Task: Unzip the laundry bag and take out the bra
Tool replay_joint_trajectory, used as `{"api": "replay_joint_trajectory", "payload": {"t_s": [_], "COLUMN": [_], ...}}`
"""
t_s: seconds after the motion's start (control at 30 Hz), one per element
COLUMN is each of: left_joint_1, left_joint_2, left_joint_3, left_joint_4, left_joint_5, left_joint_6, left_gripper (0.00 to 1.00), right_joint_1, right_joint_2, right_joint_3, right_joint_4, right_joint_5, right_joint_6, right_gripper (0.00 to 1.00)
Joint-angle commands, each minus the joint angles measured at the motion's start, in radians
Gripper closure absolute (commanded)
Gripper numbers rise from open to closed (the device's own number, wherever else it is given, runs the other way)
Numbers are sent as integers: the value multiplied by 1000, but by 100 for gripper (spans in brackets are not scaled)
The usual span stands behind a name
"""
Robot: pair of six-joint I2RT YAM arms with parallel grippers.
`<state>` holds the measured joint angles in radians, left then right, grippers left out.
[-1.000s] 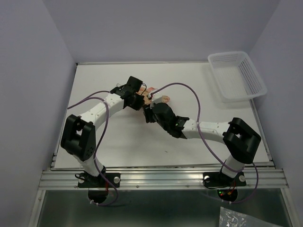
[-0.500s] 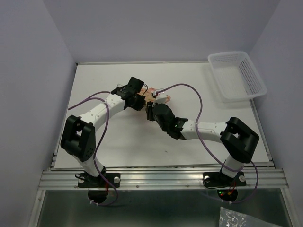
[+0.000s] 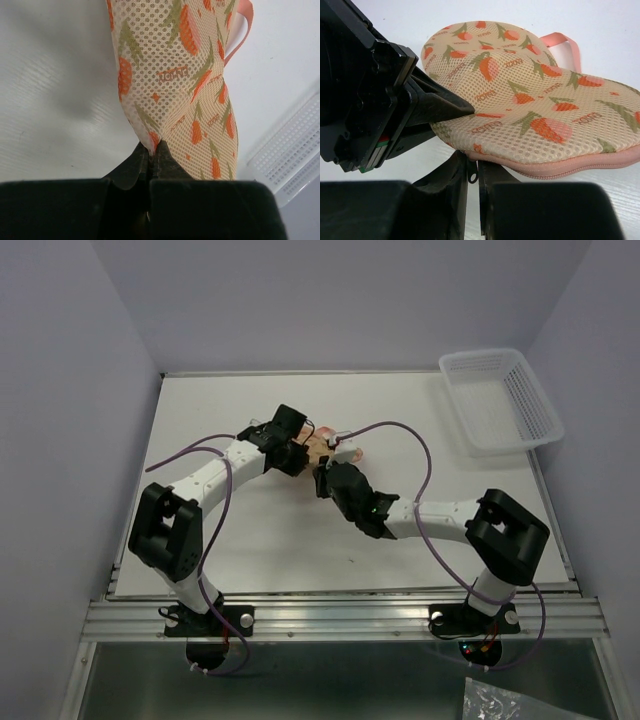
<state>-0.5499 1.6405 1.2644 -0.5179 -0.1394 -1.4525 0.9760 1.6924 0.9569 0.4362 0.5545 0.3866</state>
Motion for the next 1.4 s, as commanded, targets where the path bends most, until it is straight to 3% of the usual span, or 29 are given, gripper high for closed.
{"api": "replay_joint_trajectory", "payload": {"t_s": [0.0, 0.37, 0.67, 0.87, 1.03, 1.23, 1.37], "left_joint_1": [-16, 27, 84, 105, 105, 104, 105], "left_joint_2": [7, 42, 74, 97, 101, 76, 62], "left_joint_3": [9, 47, 59, 47, 38, 23, 29], "left_joint_4": [-53, -120, -110, -9, -30, 13, 25], "left_joint_5": [-31, -97, -147, -106, -91, 4, 60], "left_joint_6": [6, 3, 105, 243, 218, 192, 210], "left_gripper": [100, 100, 100, 100, 100, 100, 100], "right_joint_1": [1, -8, -28, -94, -94, -94, -94], "right_joint_2": [-56, -209, -298, -301, -255, -153, -119], "right_joint_3": [-26, -89, -115, -124, -110, -81, -98], "right_joint_4": [76, -145, -273, -281, -237, -102, 16], "right_joint_5": [-7, -195, -401, -373, -476, -606, -613], "right_joint_6": [-14, -103, -146, -127, -209, -224, -299], "right_gripper": [99, 99, 99, 99, 99, 75, 66]}}
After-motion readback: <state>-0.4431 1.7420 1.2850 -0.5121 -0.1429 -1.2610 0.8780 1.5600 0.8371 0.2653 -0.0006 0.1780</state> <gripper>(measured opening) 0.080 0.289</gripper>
